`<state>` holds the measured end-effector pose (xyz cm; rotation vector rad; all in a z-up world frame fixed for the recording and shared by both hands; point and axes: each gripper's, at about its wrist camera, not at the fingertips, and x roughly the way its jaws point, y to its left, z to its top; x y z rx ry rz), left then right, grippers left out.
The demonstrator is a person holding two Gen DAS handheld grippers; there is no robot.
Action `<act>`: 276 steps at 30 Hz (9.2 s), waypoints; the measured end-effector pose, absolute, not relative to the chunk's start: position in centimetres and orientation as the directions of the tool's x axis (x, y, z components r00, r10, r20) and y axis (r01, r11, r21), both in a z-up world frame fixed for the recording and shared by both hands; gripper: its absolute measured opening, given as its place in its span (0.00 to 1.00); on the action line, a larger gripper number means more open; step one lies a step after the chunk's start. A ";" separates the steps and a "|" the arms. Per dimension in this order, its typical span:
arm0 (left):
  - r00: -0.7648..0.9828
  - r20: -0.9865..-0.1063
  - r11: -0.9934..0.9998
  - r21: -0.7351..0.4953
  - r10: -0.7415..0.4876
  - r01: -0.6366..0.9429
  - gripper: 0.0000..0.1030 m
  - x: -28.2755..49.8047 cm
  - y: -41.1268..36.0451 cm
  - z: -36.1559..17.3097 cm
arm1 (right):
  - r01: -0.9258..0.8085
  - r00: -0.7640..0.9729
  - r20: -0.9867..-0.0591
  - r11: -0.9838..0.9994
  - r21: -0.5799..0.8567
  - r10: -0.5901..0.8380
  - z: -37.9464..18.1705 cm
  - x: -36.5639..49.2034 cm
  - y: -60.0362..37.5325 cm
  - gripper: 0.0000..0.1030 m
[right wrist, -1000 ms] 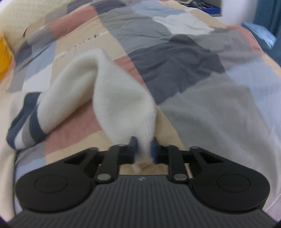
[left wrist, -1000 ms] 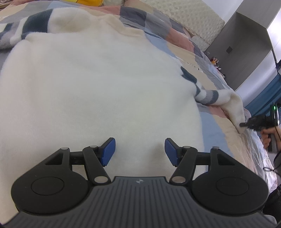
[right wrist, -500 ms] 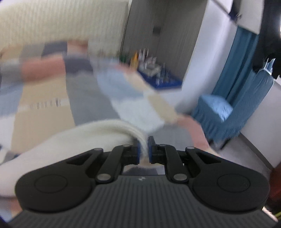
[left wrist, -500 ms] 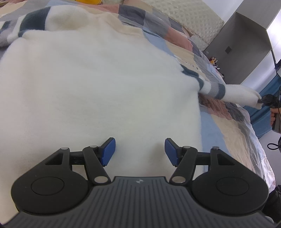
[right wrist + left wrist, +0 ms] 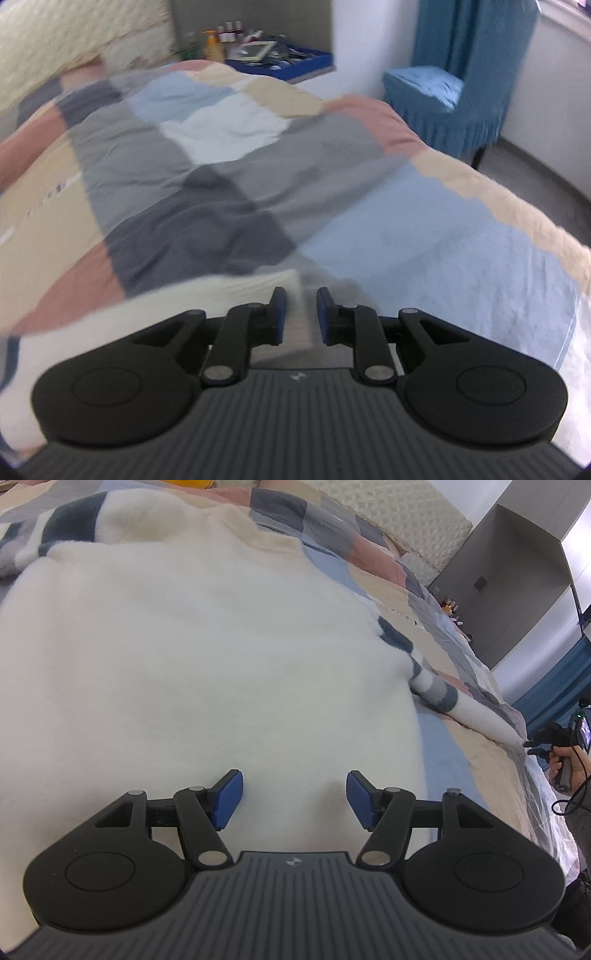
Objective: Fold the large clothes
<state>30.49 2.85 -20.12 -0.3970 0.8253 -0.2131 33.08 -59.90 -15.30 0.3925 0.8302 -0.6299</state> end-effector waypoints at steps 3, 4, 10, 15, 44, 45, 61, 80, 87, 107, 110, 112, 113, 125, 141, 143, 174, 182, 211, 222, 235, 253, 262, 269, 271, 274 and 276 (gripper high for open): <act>0.662 -0.673 0.908 -0.418 -0.331 0.029 0.66 30.5 2.7 -20.1 | 0.680 0.556 -0.758 0.711 0.179 -0.341 -14.9 32.0 -61.0 0.29; 0.662 -0.674 0.909 -0.416 -0.329 0.028 0.66 30.5 2.6 -20.2 | 0.665 0.594 -0.742 0.709 0.236 -0.310 -14.8 31.6 -61.3 0.43; 0.663 -0.674 0.911 -0.411 -0.326 0.029 0.66 30.3 2.5 -20.2 | 0.570 0.714 -0.649 0.756 0.322 -0.262 -15.3 29.5 -60.4 0.62; 0.663 -0.674 0.912 -0.410 -0.326 0.031 0.66 30.3 2.5 -20.2 | 0.513 0.753 -0.628 0.772 0.376 -0.195 -18.0 28.1 -59.7 0.49; 0.659 -0.681 0.917 -0.397 -0.320 0.036 0.66 30.5 1.8 -19.8 | 0.635 0.691 -0.636 0.709 0.305 -0.345 -14.6 29.7 -58.0 0.07; 0.660 -0.679 0.917 -0.398 -0.321 0.037 0.66 30.5 1.9 -19.8 | 0.658 0.671 -0.651 0.691 0.299 -0.356 -15.6 29.8 -58.2 0.07; 0.699 -0.632 0.902 -0.429 -0.335 0.044 0.66 29.1 3.2 -17.9 | 0.640 0.617 -0.672 0.758 0.126 -0.410 -16.6 28.0 -54.7 0.46; 0.794 -0.465 0.884 -0.430 -0.392 0.184 0.66 20.9 4.2 -12.3 | 0.343 0.787 -0.590 0.924 0.172 -0.182 -0.8 20.2 -33.7 0.56; 0.807 -0.432 0.886 -0.408 -0.402 0.223 0.66 18.2 4.4 -11.4 | 0.183 0.810 -0.585 0.962 0.201 -0.032 2.3 15.7 -24.9 0.56; 0.730 -0.482 0.860 -0.417 -0.484 0.295 0.66 16.8 2.0 -13.2 | 0.049 0.819 -0.550 0.935 0.351 0.164 -4.3 7.8 -15.1 0.56; 0.702 -0.513 0.861 -0.400 -0.494 0.314 0.66 17.1 0.5 -14.4 | 0.060 0.820 -0.551 0.933 0.354 0.156 -5.5 8.4 -15.4 0.56; 0.680 -0.533 0.858 -0.403 -0.504 0.319 0.65 17.6 -0.4 -15.3 | 0.071 0.824 -0.544 0.925 0.372 0.155 -6.0 8.4 -15.8 0.56; 0.668 -0.546 0.858 -0.403 -0.505 0.318 0.64 18.0 -0.9 -15.7 | 0.076 0.828 -0.539 0.920 0.383 0.156 -6.1 8.6 -16.1 0.56; 0.611 -0.684 0.900 -0.163 -0.399 0.405 0.62 20.3 -8.0 -20.1 | 0.157 0.807 -0.555 0.831 0.533 0.203 -8.5 11.7 -20.8 0.59; 0.675 -0.686 0.944 -0.051 -0.270 0.327 0.09 21.2 -6.8 -20.2 | 0.195 0.805 -0.566 0.821 0.537 0.180 -9.3 11.5 -21.5 0.58; 0.688 -0.662 0.946 -0.106 -0.296 0.305 0.08 21.0 -5.5 -19.2 | 0.199 0.804 -0.566 0.815 0.545 0.182 -9.3 11.5 -21.6 0.58; 0.798 -0.505 0.686 -0.709 -0.330 -0.165 0.07 27.8 15.0 -19.2 | 0.074 0.434 -0.504 0.528 0.846 0.746 -15.4 14.4 -8.6 0.55; 0.800 -0.496 0.660 -0.731 -0.338 -0.174 0.08 27.9 15.2 -19.5 | 0.116 0.395 -0.385 0.370 0.922 0.834 -17.1 15.0 -6.4 0.54; 0.740 -0.355 0.590 -0.804 -0.571 0.069 0.20 25.9 12.5 -17.2 | -0.036 0.581 -0.500 0.634 0.773 0.642 -7.1 11.5 -12.9 0.10; 0.631 -0.413 0.668 -0.707 -0.657 0.232 0.23 22.8 6.1 -16.3 | 0.021 0.581 -0.729 0.889 0.457 0.361 -2.5 8.0 -19.3 0.08; 0.461 -0.694 0.826 -0.525 -0.554 0.204 0.23 21.4 -0.3 -21.8 | 0.117 0.494 -0.839 0.940 0.322 0.226 -4.6 5.6 -21.0 0.04; 0.641 -0.660 0.846 -0.533 -0.392 -0.031 0.43 18.7 11.2 -15.5 | -0.030 0.567 -0.690 0.849 0.528 0.449 -6.0 8.9 -13.4 0.07; 0.668 -0.701 0.799 -0.539 -0.250 -0.267 0.47 18.2 22.4 -13.3 | -0.005 0.528 -0.666 0.786 0.618 0.527 -10.6 12.5 -10.6 0.53; 0.648 -0.730 0.736 -0.558 -0.217 -0.383 0.48 19.7 25.1 -17.6 | -0.023 0.483 -0.705 0.812 0.583 0.520 -12.8 14.1 -8.9 0.53; 0.670 -0.710 0.731 -0.573 -0.217 -0.370 0.47 19.7 25.4 -18.3 | -0.040 0.487 -0.704 0.819 0.572 0.516 -12.9 14.3 -8.7 0.53; 0.672 -0.703 0.738 -0.577 -0.232 -0.349 0.46 20.1 25.5 -18.8 | -0.031 0.504 -0.704 0.825 0.565 0.501 -13.2 14.8 -8.6 0.52; 0.681 -0.690 0.738 -0.589 -0.247 -0.329 0.46 20.6 25.5 -19.1 | -0.019 0.519 -0.703 0.829 0.559 0.486 -13.3 15.0 -8.5 0.52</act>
